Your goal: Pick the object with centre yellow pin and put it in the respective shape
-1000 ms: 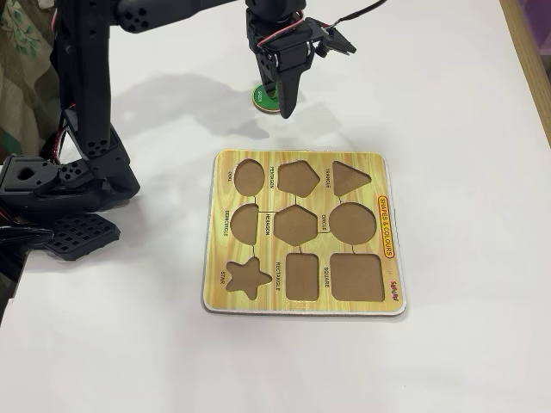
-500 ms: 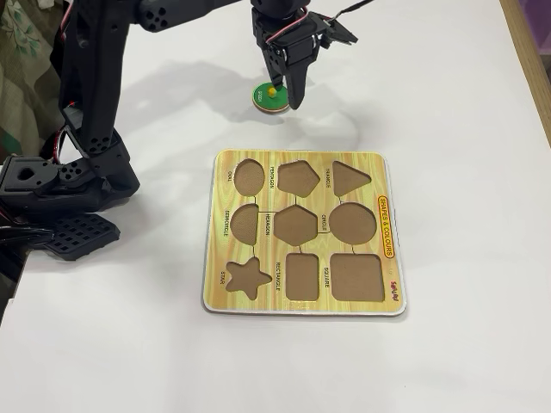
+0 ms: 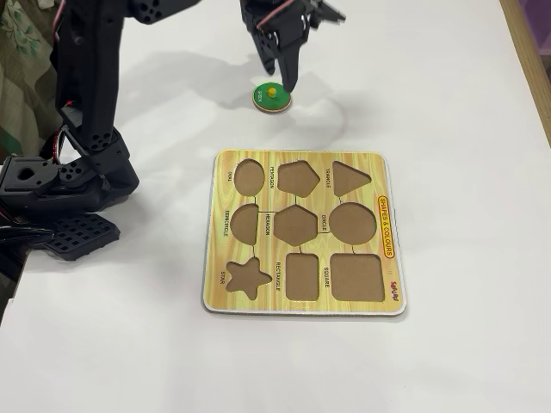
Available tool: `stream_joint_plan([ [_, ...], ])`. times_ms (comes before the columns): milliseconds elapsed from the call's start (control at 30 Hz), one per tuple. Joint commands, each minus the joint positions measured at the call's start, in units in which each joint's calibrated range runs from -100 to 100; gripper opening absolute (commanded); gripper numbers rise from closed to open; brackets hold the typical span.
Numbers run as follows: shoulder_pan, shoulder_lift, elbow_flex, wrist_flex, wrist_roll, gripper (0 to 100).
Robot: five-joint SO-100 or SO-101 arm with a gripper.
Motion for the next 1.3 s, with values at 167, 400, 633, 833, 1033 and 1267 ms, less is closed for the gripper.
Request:
stream_joint_plan([
  [167,-3.2,1.9,-2.7,-5.1,-0.2,17],
  [400,-5.3,3.7,-2.7,-8.2,-0.1,17],
  [633,-5.1,5.9,-1.6,-7.1,-0.1,17],
  [833,-3.0,6.2,-1.5,-4.0,-0.1,17],
  [1033,0.6,6.2,-1.4,-2.7,0.6,17],
  [1267,4.1,5.7,-1.4,-2.8,0.6,17],
])
